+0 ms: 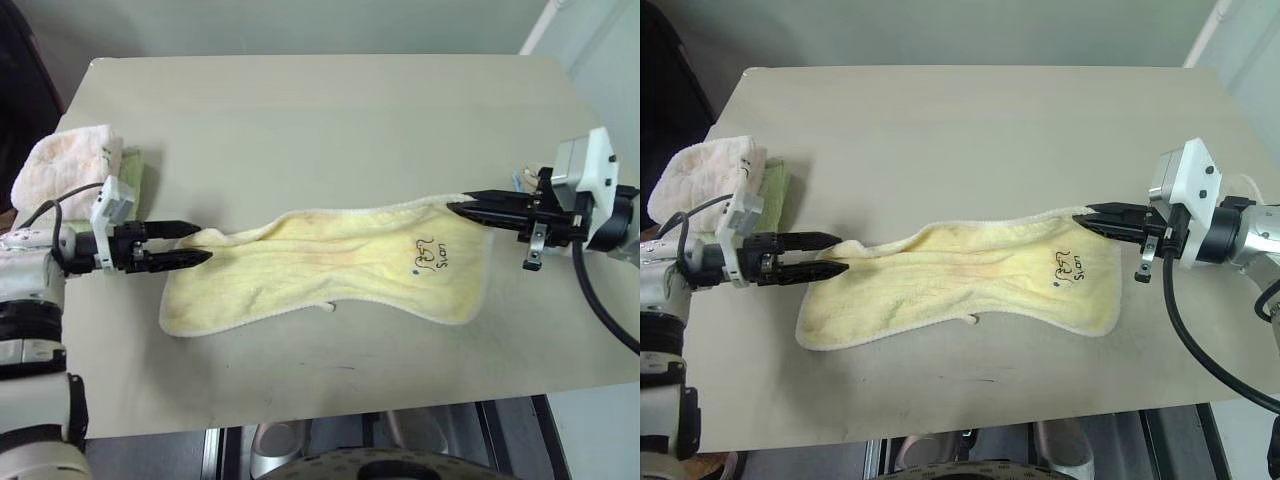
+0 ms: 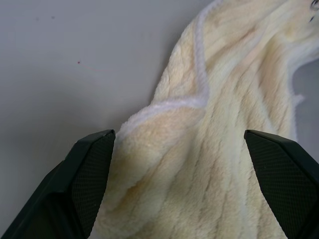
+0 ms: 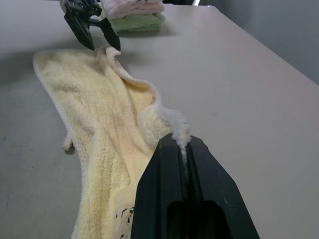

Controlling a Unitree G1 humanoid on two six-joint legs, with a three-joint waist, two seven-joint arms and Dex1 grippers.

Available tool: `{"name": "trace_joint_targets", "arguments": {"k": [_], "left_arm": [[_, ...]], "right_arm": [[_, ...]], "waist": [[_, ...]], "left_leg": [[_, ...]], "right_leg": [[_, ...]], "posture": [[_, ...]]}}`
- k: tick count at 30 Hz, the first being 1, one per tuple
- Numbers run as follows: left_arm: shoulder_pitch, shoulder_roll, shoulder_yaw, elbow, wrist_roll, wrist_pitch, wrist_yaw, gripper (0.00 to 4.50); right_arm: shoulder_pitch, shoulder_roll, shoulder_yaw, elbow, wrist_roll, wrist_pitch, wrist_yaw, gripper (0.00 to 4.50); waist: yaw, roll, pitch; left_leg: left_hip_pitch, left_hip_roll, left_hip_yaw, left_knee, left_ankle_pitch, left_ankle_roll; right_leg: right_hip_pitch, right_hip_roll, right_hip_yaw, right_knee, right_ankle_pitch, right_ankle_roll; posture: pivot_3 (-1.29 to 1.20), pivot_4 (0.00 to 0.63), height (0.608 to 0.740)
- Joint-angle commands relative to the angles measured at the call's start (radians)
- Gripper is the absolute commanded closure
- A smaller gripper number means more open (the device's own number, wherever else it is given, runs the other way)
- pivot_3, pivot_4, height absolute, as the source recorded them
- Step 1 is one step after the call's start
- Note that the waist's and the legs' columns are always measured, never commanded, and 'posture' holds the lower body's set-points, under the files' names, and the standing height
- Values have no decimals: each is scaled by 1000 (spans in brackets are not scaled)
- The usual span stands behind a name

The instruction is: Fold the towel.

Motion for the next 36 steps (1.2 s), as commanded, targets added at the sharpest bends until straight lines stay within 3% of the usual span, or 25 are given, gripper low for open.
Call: {"name": "trace_joint_targets", "arguments": {"k": [1,17,31,36], "left_arm": [[-27,-23,10,29,5,-18,2,0],[-88,-76,38,104,-12,-62,-53,0],[-151,-132,-8,242,69,-196,-53,0],[-178,-130,3,244,34,-146,-76,1542]], "right_arm": [[3,-11,-39,-29,15,-12,-1,4446],[24,-11,-55,-53,23,-3,-22,4446],[6,-5,-31,-41,12,-13,-25,4446],[16,-7,-41,-50,15,-7,-31,4500]], "waist": [[0,0,0],[1,0,0],[4,0,0],[3,0,0]], "left_leg": [[0,0,0,0,0,0],[-1,0,0,6,1,1],[-5,0,0,13,1,3],[-5,0,0,13,1,3]], "right_leg": [[0,0,0,0,0,0],[2,0,0,2,1,2],[1,0,0,2,3,4],[1,0,0,2,4,4]], "posture": [[0,150,740],[0,150,740],[0,150,740],[0,150,740]]}}
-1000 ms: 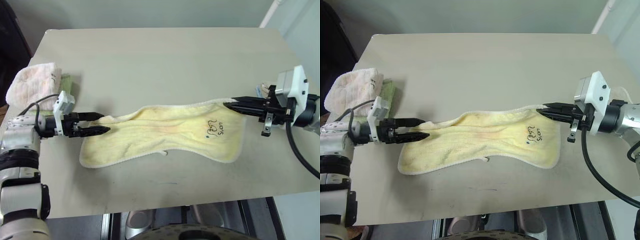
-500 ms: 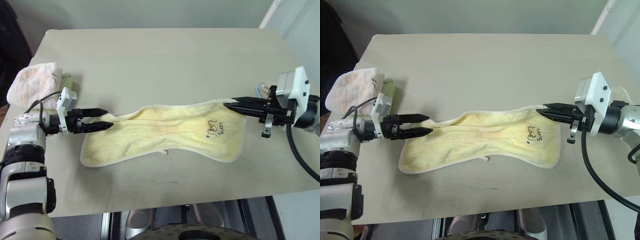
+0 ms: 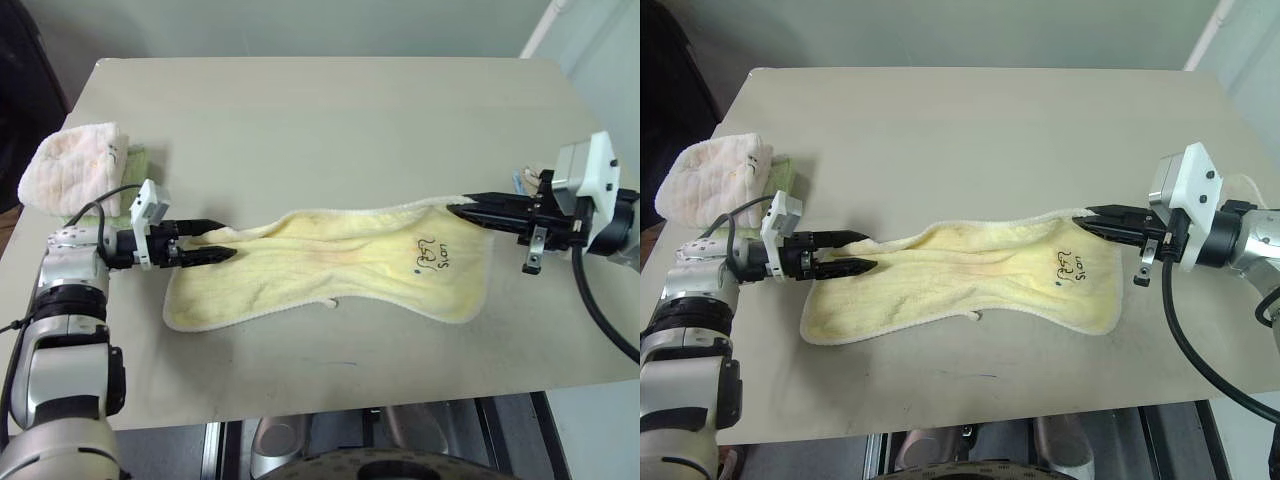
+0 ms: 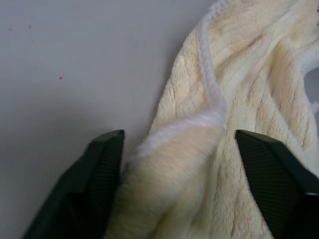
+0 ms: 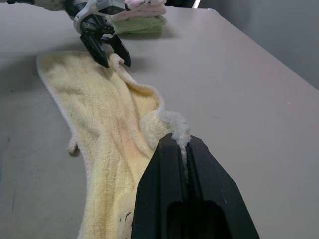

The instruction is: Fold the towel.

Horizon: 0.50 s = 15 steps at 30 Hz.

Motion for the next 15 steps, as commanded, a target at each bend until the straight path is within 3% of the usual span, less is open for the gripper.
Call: {"name": "trace_joint_targets", "arguments": {"k": [1,8,15], "left_arm": [[-30,20,17,-5,-30,28,-61,1944],[2,89,-23,-83,-115,104,-61,4443],[129,195,-49,-357,-227,182,-61,4479]], "right_arm": [[-1,-8,-29,-24,7,-9,-9,4500],[10,-10,-39,-27,7,-12,-15,4500],[21,-21,-44,-7,-10,-31,-1,4500]], "waist": [[0,0,0],[0,0,0],[-2,0,0]], "left_leg": [[0,0,0,0,0,0],[0,0,0,0,0,0],[-1,0,0,0,0,0]], "right_leg": [[0,0,0,0,0,0],[0,0,0,0,0,0],[-1,0,0,-1,0,0]], "posture": [[0,150,740],[0,150,740],[0,150,740]]}}
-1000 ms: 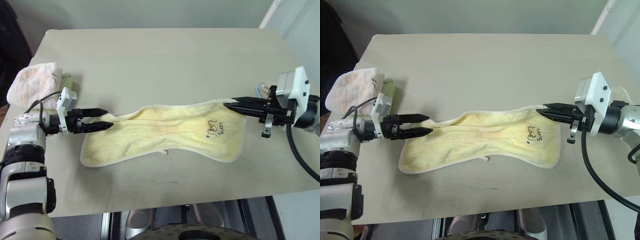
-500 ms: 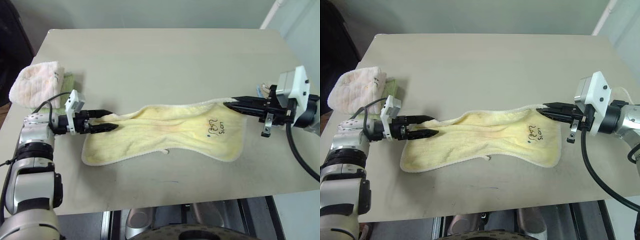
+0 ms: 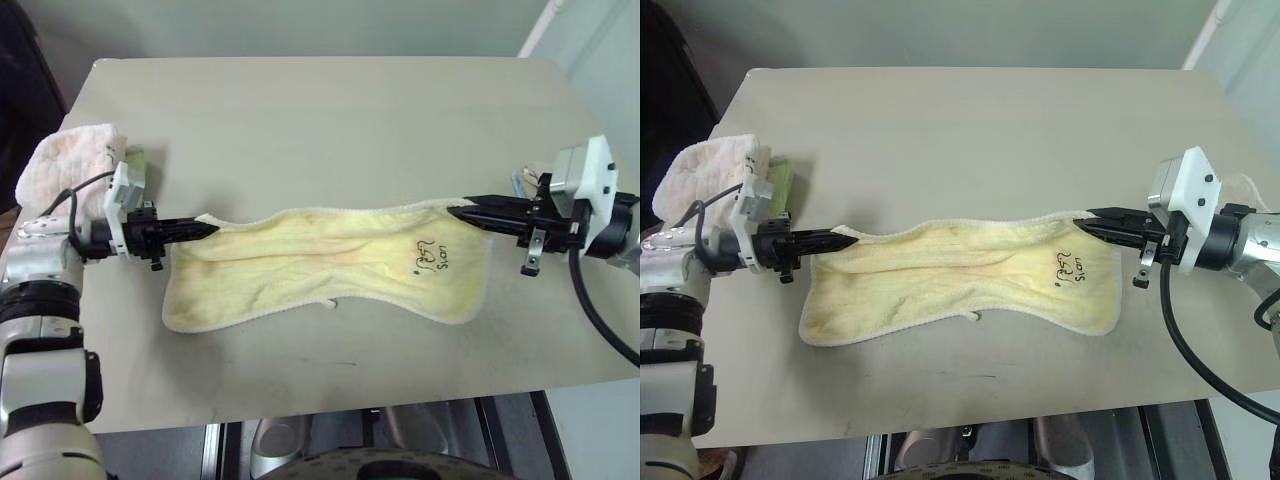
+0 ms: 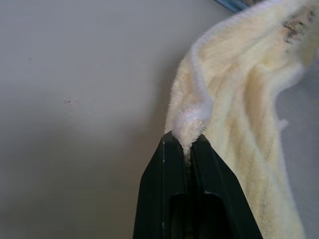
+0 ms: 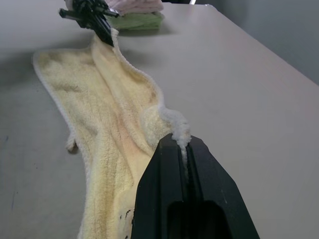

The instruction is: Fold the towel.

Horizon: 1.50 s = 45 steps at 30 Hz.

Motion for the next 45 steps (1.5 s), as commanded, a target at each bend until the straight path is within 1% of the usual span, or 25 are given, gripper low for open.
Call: {"name": "trace_joint_targets", "arguments": {"k": [1,2,3,5,7,9,11,14,16,18,20,23,25,27,30,32,34,37,41,44,45], "left_arm": [[52,50,16,-163,-38,34,-51,4479],[76,55,26,-223,-39,55,-33,4479],[110,57,30,-310,-63,127,-2,4479],[204,48,39,-471,-104,208,39,4479],[298,54,42,-590,-112,227,47,4479],[365,62,53,-662,-113,223,49,4479],[416,68,93,-713,-165,297,65,4479],[471,55,136,-734,-135,229,98,3754],[483,24,169,-734,-121,172,136,3089],[486,16,190,-730,-125,151,139,3089],[488,27,203,-726,-142,164,123,3089],[496,74,185,-712,-111,170,94,3089],[490,79,189,-691,-130,179,67,3089],[450,70,191,-650,-159,224,69,3089],[350,62,190,-575,-199,304,66,3089],[294,83,180,-556,-242,410,39,3089],[270,102,162,-546,-246,455,12,3089],[244,108,131,-524,-223,453,-17,2457],[246,124,104,-533,-217,454,-41,1087],[245,109,112,-526,-200,394,-28,57],[241,104,121,-522,-210,401,-26,20]], "right_arm": [[-5,-20,-41,-3,-7,-28,10,4500],[-6,-21,-40,1,-9,-32,11,4500],[-5,-20,-38,4,-12,-36,12,4500],[-4,-17,-30,7,-15,-42,12,4500],[-4,-15,-23,7,-19,-46,12,4500],[-3,-13,-16,6,-23,-48,13,4500],[0,-14,-12,6,-25,-51,20,4500],[0,-15,-4,12,-30,-58,30,4500],[1,-11,7,15,-40,-66,32,4500],[0,-5,16,14,-44,-70,33,4500],[-2,-1,21,13,-45,-70,32,4500],[-4,5,33,14,-50,-75,30,4500],[-7,10,39,14,-48,-76,27,4500],[-11,15,45,14,-50,-77,25,4500],[-16,25,53,8,-49,-75,21,4500],[-15,27,55,4,-50,-73,19,4500],[-13,25,57,1,-54,-72,19,4500],[-9,23,57,-1,-61,-73,17,4500],[-2,19,55,-7,-71,-73,13,4500],[3,18,50,-10,-72,-70,11,4500],[5,18,48,-11,-73,-70,11,4500]], "waist": [[-1,0,0],[0,0,0],[0,0,0],[0,0,0],[-3,0,0],[-4,0,0],[-5,0,0],[-6,1,0],[-6,1,0],[-4,1,0],[-4,1,0],[-5,1,0],[-5,1,-1],[-5,2,-1],[-1,2,-1],[-1,2,-1],[-2,2,-1],[-4,2,-1],[-4,2,-1],[-4,2,-1],[-4,2,-1]], "left_leg": [[0,0,0,0,0,0],[0,0,0,0,0,0],[0,0,0,0,0,0],[0,0,0,0,0,0],[0,-1,1,0,0,0],[0,0,1,-1,-1,-1],[0,0,0,-1,-1,-2],[0,1,0,-2,-1,-3],[0,2,0,-2,-1,-3],[0,2,0,-2,-1,-3],[0,2,0,-2,-1,-3],[0,2,0,-2,-1,-4],[0,2,0,-2,-2,-4],[0,2,0,-2,-2,-4],[0,3,0,-2,-2,-4],[0,3,0,-2,-2,-4],[0,3,0,-2,-2,-4],[0,3,0,-2,-2,-5],[0,4,0,-3,-3,-6],[0,5,0,-3,-3,-6],[0,5,0,-3,-3,-6]], "right_leg": [[0,0,0,0,0,0],[0,0,0,0,0,0],[0,0,0,0,0,0],[0,0,0,0,0,0],[0,0,1,0,-1,-1],[-1,0,1,0,-1,-1],[-3,0,2,1,-2,-2],[-4,1,1,2,-2,-4],[-4,2,1,2,-1,-5],[-4,2,1,3,-1,-5],[-4,2,1,3,-1,-5],[-4,2,2,2,-1,-5],[-4,2,2,2,-1,-5],[-4,2,2,2,-1,-6],[-4,2,1,3,-1,-6],[-4,2,1,3,0,-7],[-4,2,1,2,0,-8],[-5,2,1,2,0,-8],[-6,3,2,1,0,-8],[-6,4,2,1,0,-8],[-6,4,2,1,0,-8]], "posture": [[0,150,740],[0,150,740],[0,150,740],[0,150,740],[0,150,740],[0,150,740],[0,150,740],[0,150,740],[0,150,740],[0,150,740],[0,150,740],[0,150,740],[0,150,740],[0,150,740],[0,150,740],[0,150,740],[0,150,740],[0,150,740],[0,150,740],[0,150,740],[0,150,740]]}}
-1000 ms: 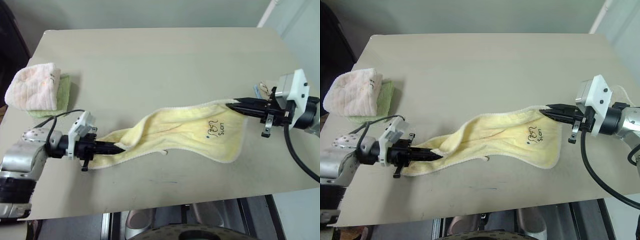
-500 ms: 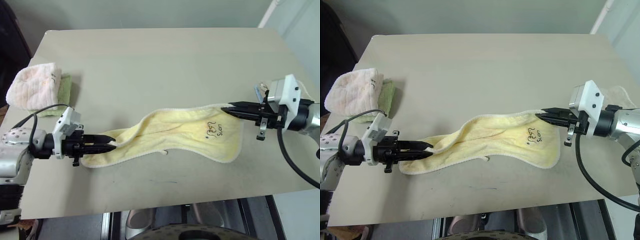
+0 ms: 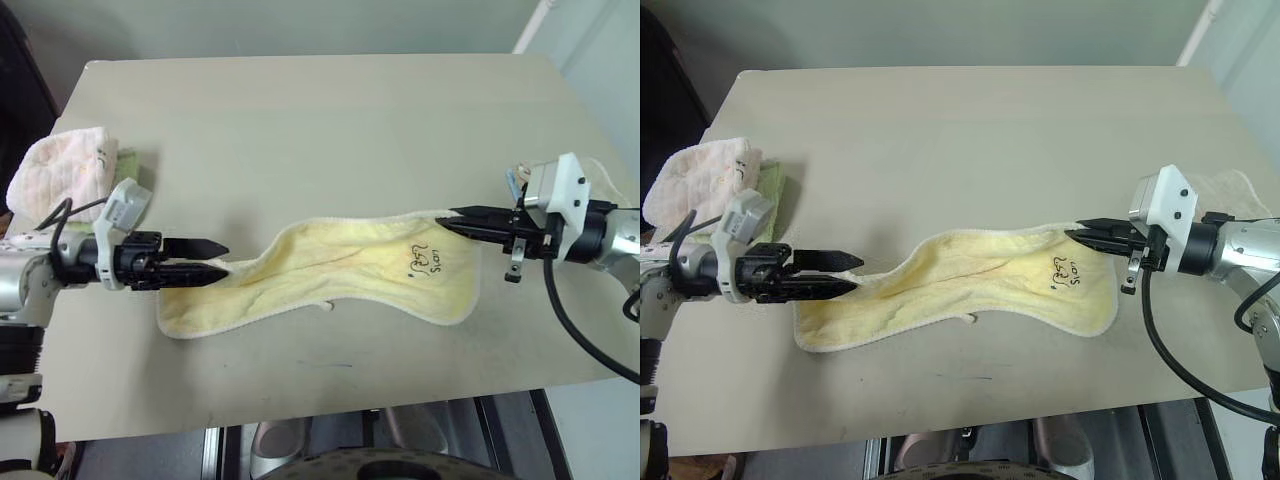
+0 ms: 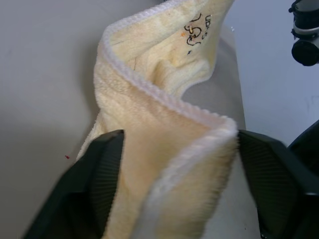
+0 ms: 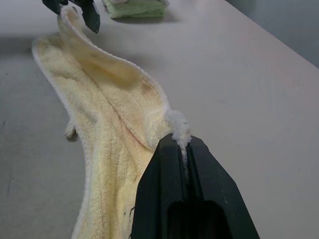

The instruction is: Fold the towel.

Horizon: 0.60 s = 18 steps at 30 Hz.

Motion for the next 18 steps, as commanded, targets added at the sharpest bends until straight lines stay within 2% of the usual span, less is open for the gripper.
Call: {"name": "trace_joint_targets", "arguments": {"k": [1,6,11,15,18], "left_arm": [[-17,-1,36,6,-19,-21,-42,20],[-92,-12,74,75,-100,102,-24,20],[-109,15,29,98,-106,168,-52,20],[-8,85,-67,38,-83,58,-62,20],[56,94,-87,-5,-63,-45,-62,20]], "right_arm": [[1,-15,-28,-34,-2,-11,-5,4500],[-6,-10,-28,-34,2,-10,-9,4500],[-17,-5,-22,-30,8,-9,-9,4500],[-13,-9,-10,-22,-15,-20,-7,4500],[-6,-11,-3,-18,-32,-29,-5,4500]], "waist": [[0,0,0],[0,0,0],[1,0,0],[-3,0,0],[-4,0,0]], "left_leg": [[0,0,0,0,0,0],[0,1,0,0,0,0],[0,1,0,0,0,0],[0,2,0,0,0,-2],[0,3,0,0,-1,-2]], "right_leg": [[0,0,0,0,0,0],[0,1,0,1,0,0],[0,1,0,0,0,-1],[0,2,1,0,0,-1],[-1,4,1,-1,0,-1]], "posture": [[0,150,740],[0,150,740],[0,150,740],[0,150,740],[0,150,740]]}}
